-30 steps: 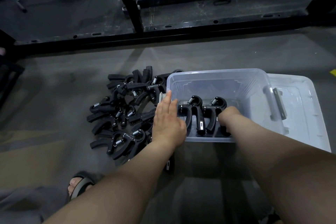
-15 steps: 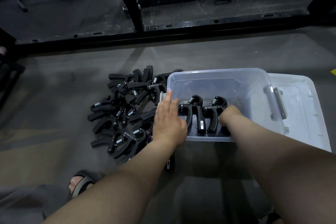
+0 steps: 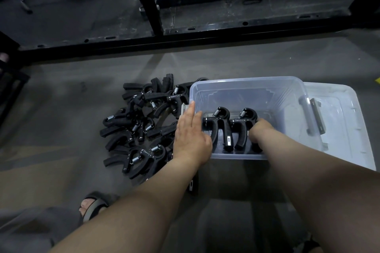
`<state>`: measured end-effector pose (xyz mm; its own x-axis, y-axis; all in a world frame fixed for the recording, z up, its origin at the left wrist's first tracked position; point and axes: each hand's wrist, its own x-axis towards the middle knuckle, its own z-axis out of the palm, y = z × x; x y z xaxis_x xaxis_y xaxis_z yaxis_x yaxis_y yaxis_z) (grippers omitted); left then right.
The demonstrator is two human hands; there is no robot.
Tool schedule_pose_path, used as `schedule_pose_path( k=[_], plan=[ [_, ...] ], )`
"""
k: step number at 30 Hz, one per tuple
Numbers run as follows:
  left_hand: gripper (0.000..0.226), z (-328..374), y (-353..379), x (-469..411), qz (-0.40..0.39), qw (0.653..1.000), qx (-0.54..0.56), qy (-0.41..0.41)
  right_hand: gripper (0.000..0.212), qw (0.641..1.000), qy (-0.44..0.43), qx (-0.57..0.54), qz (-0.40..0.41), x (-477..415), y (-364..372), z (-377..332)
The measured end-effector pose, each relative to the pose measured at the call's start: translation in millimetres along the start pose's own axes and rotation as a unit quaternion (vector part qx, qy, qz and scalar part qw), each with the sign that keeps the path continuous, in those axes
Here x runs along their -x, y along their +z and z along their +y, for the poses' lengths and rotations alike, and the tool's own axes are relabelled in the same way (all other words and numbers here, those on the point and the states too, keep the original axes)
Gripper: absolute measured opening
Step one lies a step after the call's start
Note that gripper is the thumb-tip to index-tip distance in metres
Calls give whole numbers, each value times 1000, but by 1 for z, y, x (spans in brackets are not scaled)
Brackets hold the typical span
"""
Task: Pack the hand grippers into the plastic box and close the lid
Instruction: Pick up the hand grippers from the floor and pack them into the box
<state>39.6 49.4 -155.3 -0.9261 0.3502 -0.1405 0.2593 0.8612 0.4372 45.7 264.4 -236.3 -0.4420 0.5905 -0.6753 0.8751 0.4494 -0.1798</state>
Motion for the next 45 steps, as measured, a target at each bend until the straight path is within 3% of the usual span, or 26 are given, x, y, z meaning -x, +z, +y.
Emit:
schedule_pose_path(
  k=[5, 8, 12, 14, 17, 22, 25, 27, 29, 30, 33, 36, 39, 45],
  plan=[
    [64, 0, 0, 0, -3, 1000, 5, 1, 58, 1000, -1, 0, -10, -5, 3, 0],
    [63, 0, 0, 1, -8, 1000, 7, -3, 70, 999, 47, -6, -10, -8, 6, -6],
    [66, 1, 0, 0, -10, 1000, 11, 0, 69, 993, 95, -23, 72, 10, -7, -18],
    [68, 1, 0, 0, -7, 1000, 12, 4, 60, 990, 45, -52, 120, 18, -16, -21],
    [66, 0, 2, -1, 13, 1000, 2, 16, 42, 971, -138, -131, 146, 36, -20, -38],
    [75, -4, 7, -2, 48, 998, 26, 27, 46, 903, -382, -162, 110, 89, 3, -86],
    [78, -7, 8, 0, 109, 988, 104, -17, 48, 888, -402, -199, 106, 107, 13, -96],
    [73, -11, 6, 0, 104, 981, 158, -45, 48, 891, -399, -188, 104, 109, 15, -101],
    [66, -17, 2, 1, 106, 961, 254, -37, 52, 896, -407, -161, 79, 113, 16, -109],
    [60, -21, 2, 2, 144, 945, 291, -33, 57, 896, -416, -144, 60, 116, 18, -112],
    [46, -35, 4, 0, 244, 892, 348, -151, 73, 905, -417, -66, 47, 123, 31, -114],
    [42, -53, 1, -1, 206, 852, 328, -351, 79, 909, -407, -39, 77, 127, 48, -107],
    [49, -84, 2, 5, 139, 888, 201, -390, 78, 913, -396, -55, 79, 129, 49, -105],
    [59, -112, 4, 18, 21, 949, 38, -311, 79, 916, -390, -54, 74, 130, 48, -104]
  ],
)
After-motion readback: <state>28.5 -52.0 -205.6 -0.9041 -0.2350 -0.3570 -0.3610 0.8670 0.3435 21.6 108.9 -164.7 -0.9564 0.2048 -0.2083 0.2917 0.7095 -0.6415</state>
